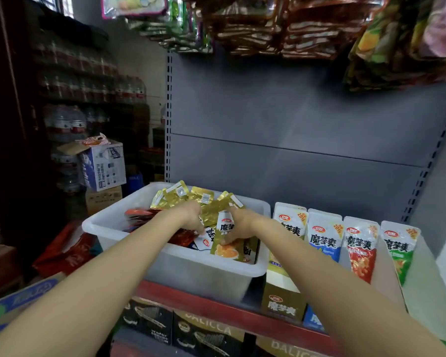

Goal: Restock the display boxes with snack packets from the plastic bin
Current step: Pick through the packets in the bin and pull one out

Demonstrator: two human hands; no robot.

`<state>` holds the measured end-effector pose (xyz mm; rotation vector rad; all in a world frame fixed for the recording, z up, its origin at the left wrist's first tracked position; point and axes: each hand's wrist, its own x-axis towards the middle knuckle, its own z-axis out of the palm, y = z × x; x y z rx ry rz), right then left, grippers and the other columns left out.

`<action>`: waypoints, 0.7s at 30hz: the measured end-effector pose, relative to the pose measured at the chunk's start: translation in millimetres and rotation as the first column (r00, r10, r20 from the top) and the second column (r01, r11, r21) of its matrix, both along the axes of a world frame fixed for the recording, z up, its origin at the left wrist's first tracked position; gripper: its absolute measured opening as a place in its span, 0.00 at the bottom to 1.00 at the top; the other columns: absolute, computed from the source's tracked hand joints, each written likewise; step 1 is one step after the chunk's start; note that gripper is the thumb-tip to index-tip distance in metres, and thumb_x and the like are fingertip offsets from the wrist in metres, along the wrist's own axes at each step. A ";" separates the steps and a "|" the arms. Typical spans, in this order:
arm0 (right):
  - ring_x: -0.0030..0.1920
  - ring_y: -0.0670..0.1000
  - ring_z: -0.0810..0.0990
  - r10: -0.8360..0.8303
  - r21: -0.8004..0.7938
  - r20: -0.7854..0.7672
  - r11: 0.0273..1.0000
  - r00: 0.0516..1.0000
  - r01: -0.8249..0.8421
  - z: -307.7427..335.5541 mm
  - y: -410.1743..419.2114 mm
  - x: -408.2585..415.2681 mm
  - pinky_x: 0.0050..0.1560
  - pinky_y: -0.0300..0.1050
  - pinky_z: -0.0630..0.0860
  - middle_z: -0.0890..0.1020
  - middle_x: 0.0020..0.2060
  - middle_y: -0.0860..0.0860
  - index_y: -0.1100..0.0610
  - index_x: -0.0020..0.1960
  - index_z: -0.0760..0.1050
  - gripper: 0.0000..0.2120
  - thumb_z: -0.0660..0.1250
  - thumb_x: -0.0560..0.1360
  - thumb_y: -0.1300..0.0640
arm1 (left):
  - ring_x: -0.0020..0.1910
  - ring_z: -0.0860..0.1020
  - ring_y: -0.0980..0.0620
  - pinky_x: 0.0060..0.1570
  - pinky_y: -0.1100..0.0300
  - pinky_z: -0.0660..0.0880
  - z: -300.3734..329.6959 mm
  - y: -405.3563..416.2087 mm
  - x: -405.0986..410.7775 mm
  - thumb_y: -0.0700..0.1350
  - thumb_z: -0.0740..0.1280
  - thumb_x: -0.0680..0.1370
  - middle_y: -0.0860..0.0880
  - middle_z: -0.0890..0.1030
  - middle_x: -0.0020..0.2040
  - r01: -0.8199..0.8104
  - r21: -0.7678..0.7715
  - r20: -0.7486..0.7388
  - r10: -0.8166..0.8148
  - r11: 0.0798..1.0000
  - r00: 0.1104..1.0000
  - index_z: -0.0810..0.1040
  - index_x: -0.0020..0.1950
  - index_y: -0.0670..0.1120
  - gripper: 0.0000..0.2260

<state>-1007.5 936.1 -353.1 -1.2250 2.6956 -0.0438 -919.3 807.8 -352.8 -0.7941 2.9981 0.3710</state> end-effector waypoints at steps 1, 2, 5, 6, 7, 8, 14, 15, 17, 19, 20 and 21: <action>0.70 0.59 0.64 -0.014 0.006 -0.029 1.000 0.999 0.014 0.2 -0.8 -0.9 0.68 0.51 0.66 0.65 0.70 0.57 0.56 0.74 0.54 0.44 0.73 0.68 0.43 | 0.58 0.74 0.46 0.55 0.56 0.70 -1.5 -2.3 -1.1 0.48 0.71 0.73 0.43 0.75 0.63 -0.007 0.008 0.004 0.007 1.000 1.000 0.73 0.64 0.40 0.23; 0.70 0.60 0.62 -0.031 -0.007 -0.062 1.000 0.998 0.031 0.7 -1.5 -0.8 0.67 0.52 0.66 0.64 0.70 0.58 0.56 0.73 0.56 0.43 0.74 0.67 0.42 | 0.55 0.74 0.47 0.53 0.57 0.70 -3.4 -4.6 -1.6 0.47 0.72 0.73 0.43 0.76 0.60 -0.007 0.017 -0.015 0.007 1.000 1.000 0.75 0.62 0.39 0.20; 0.64 0.61 0.69 -0.082 -0.180 -0.132 0.982 0.988 0.057 3.8 -4.7 -4.1 0.60 0.51 0.71 0.67 0.64 0.60 0.59 0.68 0.65 0.33 0.75 0.69 0.52 | 0.49 0.74 0.48 0.49 0.58 0.71 -6.5 -7.8 -4.4 0.43 0.70 0.73 0.46 0.77 0.50 -0.028 0.037 -0.157 0.033 0.999 0.987 0.78 0.51 0.42 0.09; 0.59 0.60 0.74 -0.093 -0.253 -0.133 0.966 0.987 0.057 5.3 -5.0 -6.9 0.54 0.48 0.74 0.71 0.60 0.59 0.61 0.65 0.70 0.27 0.74 0.70 0.56 | 0.50 0.76 0.48 0.50 0.58 0.72 -6.5 -7.0 -5.3 0.41 0.68 0.74 0.46 0.78 0.50 -0.020 0.062 -0.241 0.035 0.998 0.970 0.79 0.52 0.42 0.08; 0.53 0.58 0.76 -0.103 -0.316 -0.117 0.947 0.988 0.061 7.0 -4.1 -9.7 0.47 0.46 0.75 0.75 0.54 0.58 0.62 0.61 0.74 0.21 0.73 0.70 0.60 | 0.53 0.77 0.47 0.52 0.58 0.72 -5.8 -5.8 -6.6 0.40 0.67 0.75 0.46 0.79 0.52 -0.004 0.091 -0.338 0.035 0.996 0.940 0.80 0.55 0.42 0.10; 0.47 0.56 0.77 -0.106 -0.373 -0.091 0.926 0.990 0.065 9.0 -1.9 -11.8 0.42 0.44 0.72 0.77 0.48 0.56 0.63 0.56 0.77 0.16 0.72 0.70 0.62 | 0.55 0.77 0.47 0.54 0.57 0.73 -4.8 -3.8 -7.9 0.40 0.65 0.76 0.46 0.80 0.55 0.023 0.123 -0.425 0.032 0.992 0.905 0.79 0.56 0.42 0.10; 0.40 0.51 0.77 -0.026 -0.718 0.066 0.693 0.997 0.066 25.3 25.4 -11.3 0.47 0.51 0.78 0.80 0.37 0.50 0.59 0.44 0.82 0.03 0.70 0.71 0.63 | 0.49 0.79 0.51 0.49 0.58 0.75 4.4 16.6 -8.9 0.44 0.71 0.74 0.48 0.82 0.50 0.220 0.237 -0.593 -0.039 0.946 0.805 0.78 0.55 0.44 0.11; 0.40 0.51 0.78 -0.006 -0.766 0.108 0.636 0.994 0.088 27.7 30.2 -11.2 0.48 0.54 0.79 0.80 0.36 0.49 0.58 0.43 0.81 0.02 0.71 0.71 0.63 | 0.47 0.80 0.52 0.47 0.58 0.76 7.7 21.2 -7.6 0.44 0.71 0.73 0.48 0.82 0.48 0.237 0.233 -0.631 -0.039 0.943 0.775 0.79 0.52 0.46 0.08; 0.42 0.54 0.81 0.046 -0.849 0.205 0.505 0.978 0.154 33.9 41.0 -10.1 0.47 0.55 0.81 0.81 0.36 0.50 0.56 0.41 0.81 0.03 0.71 0.72 0.62 | 0.41 0.80 0.53 0.45 0.57 0.77 15.9 30.5 -4.8 0.42 0.73 0.72 0.49 0.83 0.42 0.266 0.248 -0.735 0.002 0.931 0.678 0.78 0.43 0.50 0.06; 0.45 0.56 0.83 0.119 -0.892 0.287 0.394 0.951 0.220 40.2 54.3 -7.7 0.46 0.52 0.82 0.83 0.39 0.54 0.54 0.40 0.79 0.04 0.71 0.72 0.62 | 0.40 0.81 0.54 0.43 0.55 0.78 25.3 41.5 -2.6 0.41 0.74 0.71 0.51 0.83 0.39 0.295 0.275 -0.804 0.052 0.915 0.592 0.78 0.40 0.52 0.08; 0.45 0.56 0.83 0.152 -0.894 0.317 0.377 0.936 0.242 42.6 62.1 -6.0 0.46 0.51 0.82 0.83 0.41 0.55 0.54 0.42 0.79 0.04 0.71 0.73 0.62 | 0.40 0.81 0.55 0.42 0.56 0.78 30.0 47.9 -1.8 0.41 0.74 0.71 0.51 0.83 0.39 0.305 0.280 -0.826 0.066 0.910 0.559 0.78 0.40 0.51 0.07; 0.45 0.55 0.84 0.170 -0.888 0.340 0.383 0.925 0.256 44.6 70.7 -3.8 0.46 0.49 0.82 0.83 0.42 0.57 0.55 0.45 0.78 0.04 0.70 0.73 0.63 | 0.39 0.80 0.55 0.41 0.56 0.78 34.3 54.6 -1.8 0.41 0.74 0.71 0.52 0.83 0.39 0.316 0.283 -0.845 0.079 0.906 0.529 0.78 0.41 0.50 0.06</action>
